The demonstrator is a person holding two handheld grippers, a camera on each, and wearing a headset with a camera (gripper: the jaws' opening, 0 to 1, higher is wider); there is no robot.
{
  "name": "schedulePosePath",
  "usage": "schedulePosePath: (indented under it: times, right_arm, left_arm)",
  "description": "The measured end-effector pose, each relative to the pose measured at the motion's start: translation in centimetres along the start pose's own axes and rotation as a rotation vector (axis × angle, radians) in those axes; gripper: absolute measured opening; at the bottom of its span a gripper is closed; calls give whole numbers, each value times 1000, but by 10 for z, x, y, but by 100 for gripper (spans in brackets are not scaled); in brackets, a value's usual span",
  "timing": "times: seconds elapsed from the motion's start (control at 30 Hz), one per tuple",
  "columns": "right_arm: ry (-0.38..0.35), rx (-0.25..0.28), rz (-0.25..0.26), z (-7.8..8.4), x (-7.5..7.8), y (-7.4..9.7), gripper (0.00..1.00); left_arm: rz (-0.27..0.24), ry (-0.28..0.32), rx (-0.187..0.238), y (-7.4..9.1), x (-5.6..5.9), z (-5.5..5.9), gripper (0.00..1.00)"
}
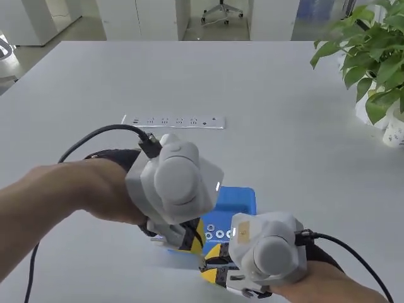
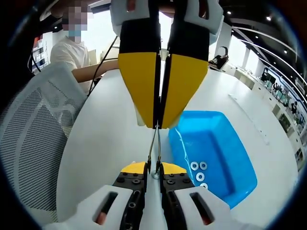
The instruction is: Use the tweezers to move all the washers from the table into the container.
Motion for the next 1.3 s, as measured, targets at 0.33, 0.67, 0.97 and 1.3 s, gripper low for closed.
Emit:
schedulePosePath:
  times: [0.33, 0.67, 0.97, 1.3]
  right_arm:
    - [-9, 2, -5, 2, 1, -1, 11]
    - [-13, 0, -1, 2, 3, -1, 12]
    - [-23, 7, 2, 2, 4, -1, 11]
    - [-43, 14, 1, 2, 3, -2, 9]
  left_arm:
    - [2, 2, 12, -1, -3, -2, 3]
    - [17, 0, 13, -1, -10, -3, 3]
    - [28, 1, 4, -2, -11, 0, 3]
    - [29, -6, -8, -4, -10, 1, 3]
Point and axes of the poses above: the centre of the closed fingertips' face, and the gripper's own axes: y roughly backward along the fingers, x roughly to its right, z roughly out of its underside, the point moved 6 cm from there along y, roughly backward along the fingers, and after that the axes turned 14 degrees about -x, right-handed, at the moved point
